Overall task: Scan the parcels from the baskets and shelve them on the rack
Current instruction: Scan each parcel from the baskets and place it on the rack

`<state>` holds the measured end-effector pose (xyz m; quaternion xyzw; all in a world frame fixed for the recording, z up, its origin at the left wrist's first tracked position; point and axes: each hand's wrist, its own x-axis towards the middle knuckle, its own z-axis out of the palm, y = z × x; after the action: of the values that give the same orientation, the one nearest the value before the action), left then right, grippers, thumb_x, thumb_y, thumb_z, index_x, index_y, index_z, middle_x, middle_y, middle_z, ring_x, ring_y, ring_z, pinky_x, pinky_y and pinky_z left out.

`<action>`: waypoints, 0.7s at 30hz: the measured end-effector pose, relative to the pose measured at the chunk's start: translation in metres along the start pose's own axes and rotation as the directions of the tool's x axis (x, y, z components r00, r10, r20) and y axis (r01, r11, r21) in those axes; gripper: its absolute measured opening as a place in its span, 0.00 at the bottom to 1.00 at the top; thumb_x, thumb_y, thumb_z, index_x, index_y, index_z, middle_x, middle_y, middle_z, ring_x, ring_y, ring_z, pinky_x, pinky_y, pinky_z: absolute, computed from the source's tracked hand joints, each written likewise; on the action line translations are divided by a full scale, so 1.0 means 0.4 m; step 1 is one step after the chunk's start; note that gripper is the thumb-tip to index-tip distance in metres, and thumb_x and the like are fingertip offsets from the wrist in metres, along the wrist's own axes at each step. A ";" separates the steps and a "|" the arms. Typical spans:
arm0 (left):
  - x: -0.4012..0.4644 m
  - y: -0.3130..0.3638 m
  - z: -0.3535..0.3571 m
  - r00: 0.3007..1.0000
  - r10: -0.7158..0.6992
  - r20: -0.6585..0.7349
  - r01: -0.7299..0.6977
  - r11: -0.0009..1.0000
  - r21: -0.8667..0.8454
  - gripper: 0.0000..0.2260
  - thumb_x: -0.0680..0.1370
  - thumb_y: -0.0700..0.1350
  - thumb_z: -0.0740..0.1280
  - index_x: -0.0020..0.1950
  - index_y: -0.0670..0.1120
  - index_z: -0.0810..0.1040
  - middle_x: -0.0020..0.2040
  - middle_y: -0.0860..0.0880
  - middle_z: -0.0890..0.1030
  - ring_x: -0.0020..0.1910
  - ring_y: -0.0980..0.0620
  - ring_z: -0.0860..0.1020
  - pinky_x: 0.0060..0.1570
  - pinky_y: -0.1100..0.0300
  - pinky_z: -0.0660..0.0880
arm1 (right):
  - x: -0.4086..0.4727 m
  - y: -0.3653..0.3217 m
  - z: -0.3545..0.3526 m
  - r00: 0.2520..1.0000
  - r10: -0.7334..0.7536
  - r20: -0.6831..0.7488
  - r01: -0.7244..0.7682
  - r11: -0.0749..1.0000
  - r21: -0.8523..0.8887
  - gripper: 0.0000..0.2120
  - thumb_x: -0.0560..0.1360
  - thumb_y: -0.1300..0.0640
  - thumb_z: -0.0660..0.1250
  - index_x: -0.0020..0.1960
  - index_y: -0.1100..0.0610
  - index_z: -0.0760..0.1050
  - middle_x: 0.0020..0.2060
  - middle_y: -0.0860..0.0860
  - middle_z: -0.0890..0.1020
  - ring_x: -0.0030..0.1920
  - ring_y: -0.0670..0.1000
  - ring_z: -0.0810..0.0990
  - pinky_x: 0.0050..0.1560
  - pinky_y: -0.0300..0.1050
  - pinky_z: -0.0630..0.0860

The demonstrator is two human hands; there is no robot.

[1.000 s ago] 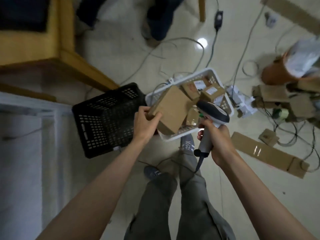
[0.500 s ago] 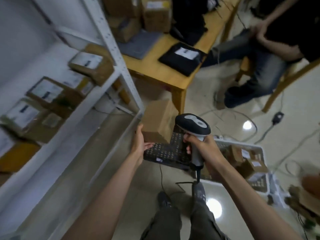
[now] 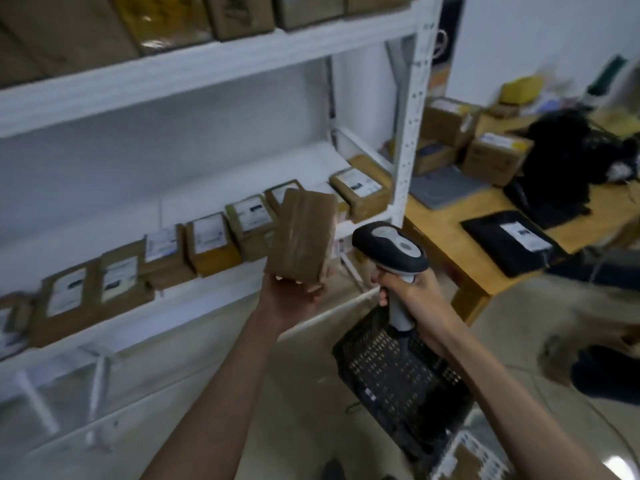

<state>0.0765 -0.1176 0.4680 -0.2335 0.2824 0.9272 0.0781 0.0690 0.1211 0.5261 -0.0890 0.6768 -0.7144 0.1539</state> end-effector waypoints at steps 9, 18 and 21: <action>-0.100 0.084 -0.002 0.948 0.098 0.304 -0.079 0.994 -0.076 0.31 0.84 0.57 0.44 0.66 0.41 0.80 0.59 0.40 0.81 0.47 0.45 0.77 0.44 0.57 0.69 | -0.002 -0.105 0.034 0.945 -0.146 0.293 0.201 0.965 -0.166 0.05 0.78 0.67 0.70 0.51 0.59 0.78 0.33 0.55 0.79 0.33 0.50 0.76 0.35 0.43 0.74; -0.181 0.104 0.007 0.903 0.237 0.358 -0.219 0.971 -0.092 0.24 0.84 0.52 0.50 0.63 0.42 0.80 0.56 0.42 0.81 0.46 0.47 0.76 0.46 0.59 0.70 | 0.043 -0.157 0.057 0.830 -0.353 0.431 0.543 0.688 -0.482 0.21 0.71 0.63 0.77 0.54 0.46 0.72 0.44 0.35 0.76 0.43 0.31 0.74 0.42 0.24 0.72; -0.203 0.107 0.013 0.905 0.278 0.322 -0.275 0.960 -0.055 0.22 0.82 0.53 0.56 0.63 0.42 0.80 0.56 0.41 0.81 0.44 0.47 0.74 0.45 0.60 0.70 | 0.067 -0.173 0.058 0.764 -0.443 0.469 0.641 0.601 -0.477 0.18 0.72 0.59 0.77 0.57 0.48 0.74 0.46 0.36 0.78 0.46 0.37 0.78 0.46 0.29 0.76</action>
<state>0.1340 -0.1513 0.5313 -0.0347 0.2919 0.9558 -0.0094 0.0449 0.0927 0.5945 -0.4459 0.7772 -0.4440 -0.0091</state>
